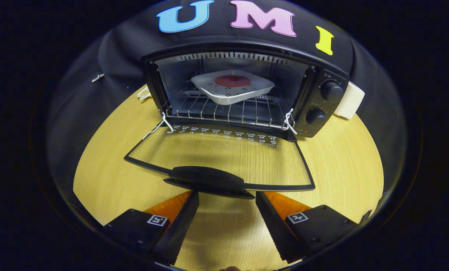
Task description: Open the toaster oven, put the food inside, and close the toaster oven door.
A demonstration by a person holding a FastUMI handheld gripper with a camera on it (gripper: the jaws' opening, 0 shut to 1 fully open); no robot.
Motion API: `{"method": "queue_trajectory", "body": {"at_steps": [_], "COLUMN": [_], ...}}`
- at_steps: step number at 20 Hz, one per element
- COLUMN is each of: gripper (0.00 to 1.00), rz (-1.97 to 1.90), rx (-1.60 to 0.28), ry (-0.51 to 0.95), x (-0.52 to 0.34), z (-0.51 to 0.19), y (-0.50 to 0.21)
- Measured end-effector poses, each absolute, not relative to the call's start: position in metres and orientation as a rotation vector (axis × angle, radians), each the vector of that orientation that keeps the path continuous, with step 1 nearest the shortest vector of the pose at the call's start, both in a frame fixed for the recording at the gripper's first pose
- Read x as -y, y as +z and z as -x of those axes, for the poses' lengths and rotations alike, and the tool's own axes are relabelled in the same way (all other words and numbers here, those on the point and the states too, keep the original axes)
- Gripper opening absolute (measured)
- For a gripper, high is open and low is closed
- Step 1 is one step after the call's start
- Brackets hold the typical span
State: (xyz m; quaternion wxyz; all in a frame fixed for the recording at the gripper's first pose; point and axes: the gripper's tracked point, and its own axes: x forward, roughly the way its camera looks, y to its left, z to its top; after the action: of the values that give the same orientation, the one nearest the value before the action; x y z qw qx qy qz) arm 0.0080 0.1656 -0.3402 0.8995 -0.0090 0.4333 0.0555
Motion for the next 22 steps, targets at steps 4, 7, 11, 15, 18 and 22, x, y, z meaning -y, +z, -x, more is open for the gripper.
{"method": "queue_trajectory", "body": {"at_steps": [4, 7, 11, 15, 18, 22], "gripper": [0.99, 0.99, 0.99, 0.99, 0.99, 0.99], "rz": [-0.017, -0.042, -0.064, -0.072, -0.077, -0.095], "rx": [-0.858, -0.811, -0.722, -0.616, -0.507, -0.349], "ry": [0.131, 0.140, 0.129, 0.116, 0.097, 0.058], "x": [-0.168, -0.170, -0.164, -0.148, -0.126, -0.078], "z": [-0.016, -0.033, -0.072, -0.095, -0.099, -0.091], "y": [-0.310, -0.280, -0.240, -0.193, -0.147, -0.084]}}
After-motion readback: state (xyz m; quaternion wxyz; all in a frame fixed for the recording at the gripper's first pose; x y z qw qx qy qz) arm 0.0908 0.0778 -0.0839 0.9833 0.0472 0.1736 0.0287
